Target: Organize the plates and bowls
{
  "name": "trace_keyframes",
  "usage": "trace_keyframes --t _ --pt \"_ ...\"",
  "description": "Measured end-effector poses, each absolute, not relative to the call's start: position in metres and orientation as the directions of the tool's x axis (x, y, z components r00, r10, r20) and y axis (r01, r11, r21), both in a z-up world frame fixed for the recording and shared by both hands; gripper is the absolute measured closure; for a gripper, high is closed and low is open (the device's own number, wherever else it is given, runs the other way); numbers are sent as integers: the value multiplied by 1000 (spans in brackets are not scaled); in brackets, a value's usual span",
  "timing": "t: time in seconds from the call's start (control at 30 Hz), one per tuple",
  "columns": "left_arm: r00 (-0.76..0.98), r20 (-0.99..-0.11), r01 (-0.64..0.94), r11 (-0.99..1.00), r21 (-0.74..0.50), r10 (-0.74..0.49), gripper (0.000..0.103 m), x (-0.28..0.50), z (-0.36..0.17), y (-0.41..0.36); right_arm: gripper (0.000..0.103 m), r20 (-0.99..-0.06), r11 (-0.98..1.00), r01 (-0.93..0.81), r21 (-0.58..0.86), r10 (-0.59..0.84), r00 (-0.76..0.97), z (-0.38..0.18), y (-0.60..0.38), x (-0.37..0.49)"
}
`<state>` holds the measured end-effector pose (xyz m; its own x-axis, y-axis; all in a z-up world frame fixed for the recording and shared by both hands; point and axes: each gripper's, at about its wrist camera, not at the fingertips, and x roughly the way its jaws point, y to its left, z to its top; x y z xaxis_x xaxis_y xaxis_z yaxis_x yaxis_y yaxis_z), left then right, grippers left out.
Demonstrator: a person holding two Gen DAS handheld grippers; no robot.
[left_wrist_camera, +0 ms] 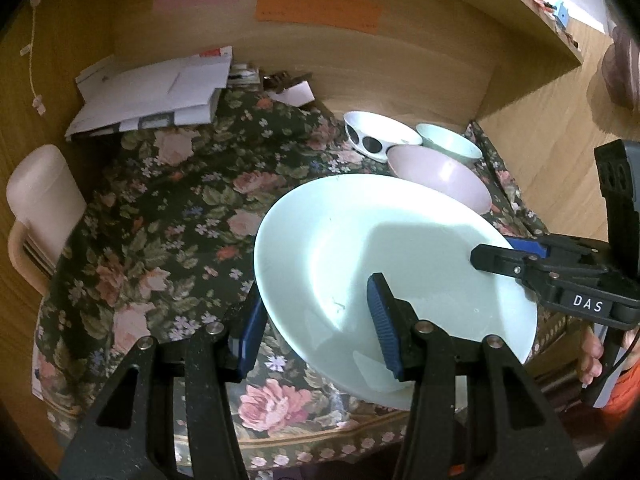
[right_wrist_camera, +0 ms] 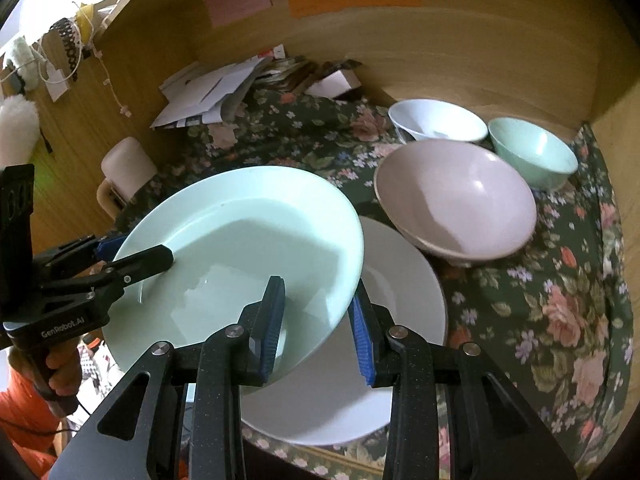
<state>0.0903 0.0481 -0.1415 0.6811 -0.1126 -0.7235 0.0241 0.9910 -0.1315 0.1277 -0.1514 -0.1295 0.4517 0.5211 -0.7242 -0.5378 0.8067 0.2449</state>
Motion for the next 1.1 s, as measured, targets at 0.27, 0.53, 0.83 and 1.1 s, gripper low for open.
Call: trace_keyframes --t 0.27,0.53,0.83,1.1 --pt "657 -741 38 988 -149 -136 54 95 -156 37 74 -738 821 -510 256 506 446 -143 -164 126" --pt "621 -768 58 986 -154 -156 54 105 -175 28 73 -753 834 -475 280 498 430 -162 -176 128" --pt "599 -784 63 985 -161 -166 54 114 -187 26 74 -762 837 -464 290 495 417 -173 -180 131" --pt "569 -806 57 986 -157 -162 54 123 -199 26 74 -769 836 -457 303 498 401 -181 -181 134"
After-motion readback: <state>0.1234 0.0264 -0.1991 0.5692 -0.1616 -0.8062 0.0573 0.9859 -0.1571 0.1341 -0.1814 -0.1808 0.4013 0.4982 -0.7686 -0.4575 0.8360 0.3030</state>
